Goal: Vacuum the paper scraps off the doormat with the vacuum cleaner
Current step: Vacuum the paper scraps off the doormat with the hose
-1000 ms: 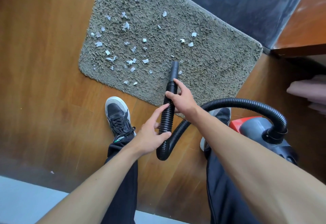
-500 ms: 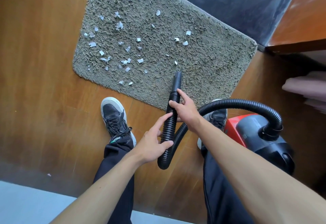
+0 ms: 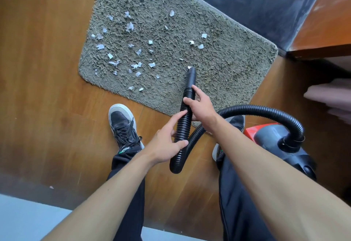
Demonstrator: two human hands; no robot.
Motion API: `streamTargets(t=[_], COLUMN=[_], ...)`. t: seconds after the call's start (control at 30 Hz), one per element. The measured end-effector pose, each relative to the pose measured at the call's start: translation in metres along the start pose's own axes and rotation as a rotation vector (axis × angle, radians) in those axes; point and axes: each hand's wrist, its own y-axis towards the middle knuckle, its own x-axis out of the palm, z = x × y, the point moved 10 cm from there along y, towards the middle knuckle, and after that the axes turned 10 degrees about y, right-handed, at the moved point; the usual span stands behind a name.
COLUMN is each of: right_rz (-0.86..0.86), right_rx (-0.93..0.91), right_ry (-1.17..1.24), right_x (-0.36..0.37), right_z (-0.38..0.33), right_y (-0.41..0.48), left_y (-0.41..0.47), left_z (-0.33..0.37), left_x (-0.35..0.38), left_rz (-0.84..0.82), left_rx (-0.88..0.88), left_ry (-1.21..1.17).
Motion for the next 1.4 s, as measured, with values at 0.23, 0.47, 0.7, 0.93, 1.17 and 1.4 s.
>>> streamTargets(t=[0.23,0.47,0.7,0.93,1.17,1.4], right_rz=[0.008,-0.056,-0.079,-0.072,-0.066,-0.068], right_rx=[-0.021,-0.031,-0.087,-0.132,-0.092,-0.112], right_ry=[-0.012,-0.071,-0.144,-0.125,-0.120,-0.099], right_x=[-0.011,0.022,0.038,0.026,0.020,0.021], right_z=[-0.003,-0.003,-0.016,-0.032,-0.041,-0.056], right_y=[0.001,0.009,0.018,0.017,0.026,0.035], left_y=[0.004,-0.001,0.002,0.004,0.015,0.027], left_z=[0.009,-0.005,-0.003,0.013,0.022,0.031], left_x=[0.002,-0.014,-0.026,-0.026,-0.028,-0.039], left_rz=[-0.030,-0.002,0.026,0.072,0.062,0.064], left_rx=[0.001,-0.009,0.010,0.063,0.047,0.057], left_ry=[0.059,-0.051,-0.104,-0.053,-0.062,-0.049])
